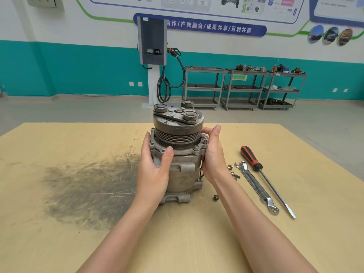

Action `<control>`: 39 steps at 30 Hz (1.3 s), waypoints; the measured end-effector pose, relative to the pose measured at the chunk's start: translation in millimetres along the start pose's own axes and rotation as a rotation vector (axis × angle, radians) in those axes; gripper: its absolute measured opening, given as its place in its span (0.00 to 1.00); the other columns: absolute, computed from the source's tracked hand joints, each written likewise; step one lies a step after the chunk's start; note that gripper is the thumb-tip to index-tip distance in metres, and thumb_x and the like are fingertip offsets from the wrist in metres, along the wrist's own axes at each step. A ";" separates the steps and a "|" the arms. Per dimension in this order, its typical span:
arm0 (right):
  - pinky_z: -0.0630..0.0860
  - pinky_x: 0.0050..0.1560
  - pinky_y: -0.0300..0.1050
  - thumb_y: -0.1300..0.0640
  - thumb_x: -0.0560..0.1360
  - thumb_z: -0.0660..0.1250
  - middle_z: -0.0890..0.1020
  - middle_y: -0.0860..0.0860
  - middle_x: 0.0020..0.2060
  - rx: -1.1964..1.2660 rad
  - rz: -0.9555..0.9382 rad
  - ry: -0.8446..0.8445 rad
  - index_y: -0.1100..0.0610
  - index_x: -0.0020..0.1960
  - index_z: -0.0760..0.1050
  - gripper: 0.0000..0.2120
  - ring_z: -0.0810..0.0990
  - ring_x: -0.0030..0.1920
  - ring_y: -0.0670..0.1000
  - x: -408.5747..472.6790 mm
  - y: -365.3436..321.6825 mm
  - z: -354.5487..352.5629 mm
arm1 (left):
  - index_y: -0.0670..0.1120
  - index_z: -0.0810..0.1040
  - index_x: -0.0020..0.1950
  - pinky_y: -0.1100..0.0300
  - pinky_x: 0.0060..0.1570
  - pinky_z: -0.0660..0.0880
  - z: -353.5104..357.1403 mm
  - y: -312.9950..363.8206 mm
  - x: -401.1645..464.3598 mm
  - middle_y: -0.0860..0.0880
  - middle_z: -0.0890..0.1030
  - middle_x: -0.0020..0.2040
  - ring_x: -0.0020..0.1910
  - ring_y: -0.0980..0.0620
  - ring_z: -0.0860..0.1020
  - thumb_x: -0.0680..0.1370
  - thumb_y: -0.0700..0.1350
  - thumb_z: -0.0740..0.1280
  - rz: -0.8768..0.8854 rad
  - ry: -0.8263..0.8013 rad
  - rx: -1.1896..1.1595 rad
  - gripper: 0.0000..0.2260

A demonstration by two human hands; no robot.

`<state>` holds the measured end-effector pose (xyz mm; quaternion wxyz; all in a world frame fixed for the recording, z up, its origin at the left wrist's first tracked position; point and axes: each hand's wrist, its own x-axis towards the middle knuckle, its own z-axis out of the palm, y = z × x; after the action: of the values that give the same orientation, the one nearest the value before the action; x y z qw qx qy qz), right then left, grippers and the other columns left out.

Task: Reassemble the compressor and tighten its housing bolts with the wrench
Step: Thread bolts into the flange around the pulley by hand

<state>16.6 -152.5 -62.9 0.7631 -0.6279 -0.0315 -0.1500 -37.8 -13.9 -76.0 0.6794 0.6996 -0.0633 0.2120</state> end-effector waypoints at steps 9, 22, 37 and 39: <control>0.72 0.68 0.54 0.37 0.79 0.47 0.81 0.52 0.60 -0.157 -0.080 -0.011 0.56 0.65 0.73 0.29 0.78 0.62 0.48 -6.5 -17.3 -9.4 | 0.52 0.55 0.81 0.68 0.68 0.59 0.6 0.8 0.5 0.60 0.63 0.75 0.67 0.73 0.61 0.72 0.64 0.63 0.019 -0.009 0.012 0.40; 0.69 0.59 0.26 0.60 0.79 0.67 0.78 0.47 0.65 -0.337 -0.259 -0.071 0.57 0.61 0.81 0.12 0.73 0.62 0.32 -33.7 -43.1 -26.5 | 0.51 0.55 0.81 0.83 0.59 0.59 -0.3 -3.9 2.0 0.59 0.64 0.75 0.68 0.72 0.62 0.73 0.62 0.63 0.023 -0.015 0.001 0.40; 0.79 0.54 0.37 0.57 0.74 0.73 0.86 0.48 0.47 -0.453 -0.269 0.099 0.57 0.47 0.85 0.04 0.83 0.49 0.39 -33.1 -46.6 -24.3 | 0.51 0.55 0.81 0.86 0.57 0.58 0.7 -10.5 4.1 0.71 0.63 0.66 0.58 0.87 0.59 0.74 0.62 0.64 0.037 -0.018 0.002 0.38; 0.78 0.53 0.36 0.57 0.73 0.74 0.86 0.47 0.46 -0.436 -0.261 0.106 0.56 0.44 0.84 0.03 0.83 0.49 0.39 -33.2 -45.5 -23.5 | 0.51 0.55 0.81 0.86 0.57 0.58 0.5 -10.4 4.0 0.71 0.63 0.66 0.59 0.87 0.59 0.74 0.63 0.64 0.038 -0.019 0.001 0.39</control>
<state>-30.6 -176.5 -32.5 0.5845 -0.7594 -0.0392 -0.2829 -30.2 -12.9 -84.2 0.6743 0.7006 -0.0827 0.2182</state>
